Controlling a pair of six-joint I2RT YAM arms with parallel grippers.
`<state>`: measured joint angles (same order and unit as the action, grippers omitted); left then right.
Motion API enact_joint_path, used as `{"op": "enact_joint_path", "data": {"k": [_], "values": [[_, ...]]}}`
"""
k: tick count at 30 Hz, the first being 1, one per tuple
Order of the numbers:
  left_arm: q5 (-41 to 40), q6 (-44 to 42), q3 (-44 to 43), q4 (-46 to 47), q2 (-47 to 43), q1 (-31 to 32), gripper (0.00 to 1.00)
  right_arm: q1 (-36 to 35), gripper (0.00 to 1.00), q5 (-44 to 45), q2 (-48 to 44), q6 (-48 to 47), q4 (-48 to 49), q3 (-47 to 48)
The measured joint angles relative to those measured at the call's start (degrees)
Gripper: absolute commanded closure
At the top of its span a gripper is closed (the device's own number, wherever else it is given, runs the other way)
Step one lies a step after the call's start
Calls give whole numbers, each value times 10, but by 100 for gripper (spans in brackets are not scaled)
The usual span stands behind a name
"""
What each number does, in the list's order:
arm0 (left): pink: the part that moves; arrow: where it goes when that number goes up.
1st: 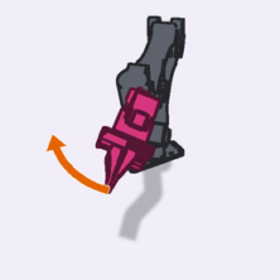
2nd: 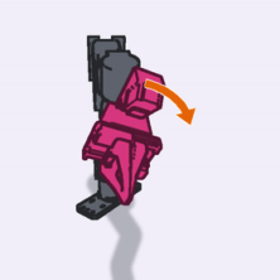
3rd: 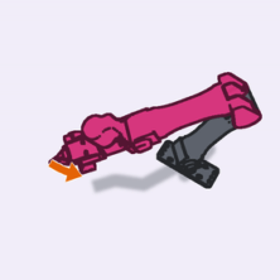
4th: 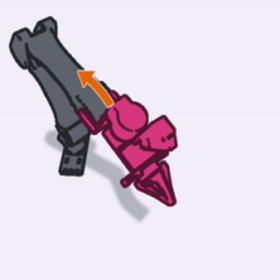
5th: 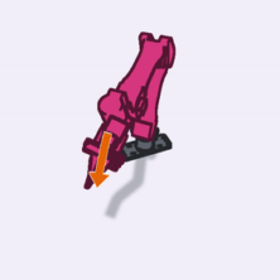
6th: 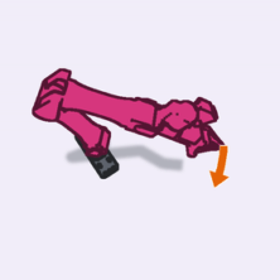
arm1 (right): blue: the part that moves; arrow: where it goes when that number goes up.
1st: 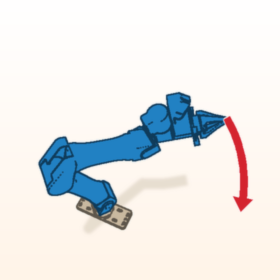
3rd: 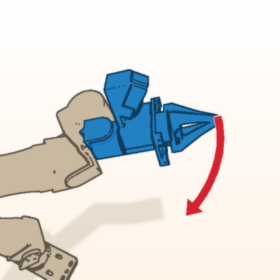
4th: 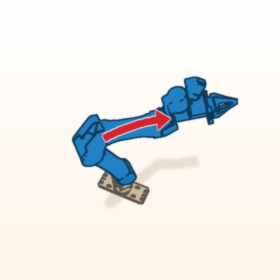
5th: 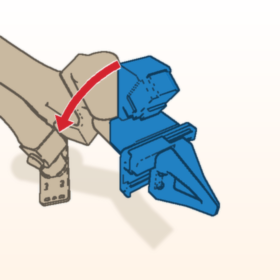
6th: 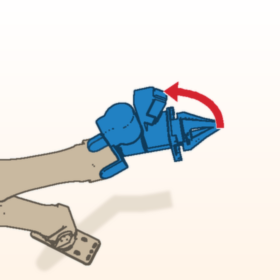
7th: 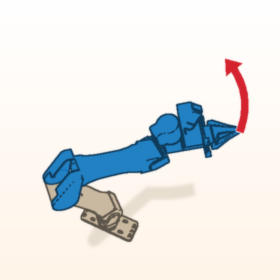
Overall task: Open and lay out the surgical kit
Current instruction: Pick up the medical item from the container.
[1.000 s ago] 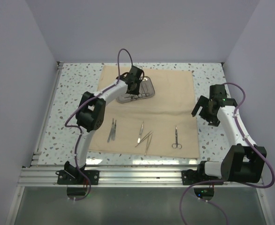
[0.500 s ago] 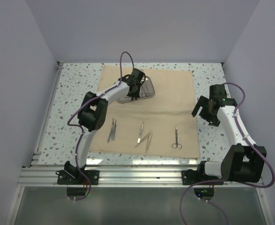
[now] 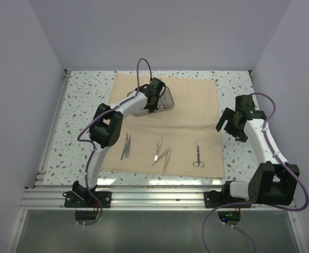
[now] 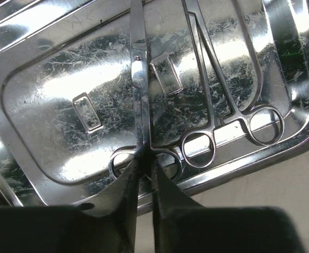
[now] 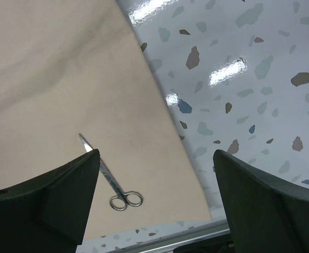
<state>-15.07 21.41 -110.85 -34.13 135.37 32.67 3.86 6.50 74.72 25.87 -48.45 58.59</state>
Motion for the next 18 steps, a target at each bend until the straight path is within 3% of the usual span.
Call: {"op": "enact_joint_path", "data": {"k": [2, 18], "values": [[0, 3, 0, 0, 0, 0, 100, 0, 7, 0, 0, 0, 0, 0], [16, 0, -59, -58, 17, 0, 100, 0, 7, -3, 0, 0, -3, 7]]}}
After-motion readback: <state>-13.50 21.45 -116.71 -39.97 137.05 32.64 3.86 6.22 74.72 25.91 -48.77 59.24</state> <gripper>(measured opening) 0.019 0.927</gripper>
